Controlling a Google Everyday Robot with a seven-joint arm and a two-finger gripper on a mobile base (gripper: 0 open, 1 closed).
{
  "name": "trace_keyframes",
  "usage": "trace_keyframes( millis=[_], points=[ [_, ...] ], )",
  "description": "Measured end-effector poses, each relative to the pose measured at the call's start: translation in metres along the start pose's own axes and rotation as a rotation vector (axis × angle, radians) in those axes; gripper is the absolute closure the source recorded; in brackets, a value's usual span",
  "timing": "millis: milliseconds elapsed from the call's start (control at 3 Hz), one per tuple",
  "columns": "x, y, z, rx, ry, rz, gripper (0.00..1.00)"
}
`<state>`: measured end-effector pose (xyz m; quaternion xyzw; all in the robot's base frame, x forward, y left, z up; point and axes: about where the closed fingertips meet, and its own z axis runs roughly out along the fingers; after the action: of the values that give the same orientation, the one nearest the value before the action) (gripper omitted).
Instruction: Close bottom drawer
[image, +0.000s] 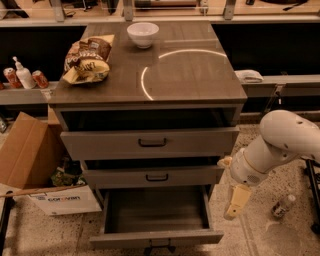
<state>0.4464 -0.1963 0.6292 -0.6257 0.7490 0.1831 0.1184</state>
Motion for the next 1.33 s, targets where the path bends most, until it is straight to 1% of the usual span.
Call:
trace_keyframes(
  millis=[333,667,1000,1333],
  points=[
    [0.016,-0.008,0.022,0.024,0.049,-0.02,0.0],
    [0.049,-0.019,0.06,0.027,0.042,-0.006,0.0],
    [0.08,-0.027,0.114,-0.004,0.038,0.03,0.0],
    [0.105,-0.035,0.176,-0.075,-0.009,0.056,0.0]
  ],
)
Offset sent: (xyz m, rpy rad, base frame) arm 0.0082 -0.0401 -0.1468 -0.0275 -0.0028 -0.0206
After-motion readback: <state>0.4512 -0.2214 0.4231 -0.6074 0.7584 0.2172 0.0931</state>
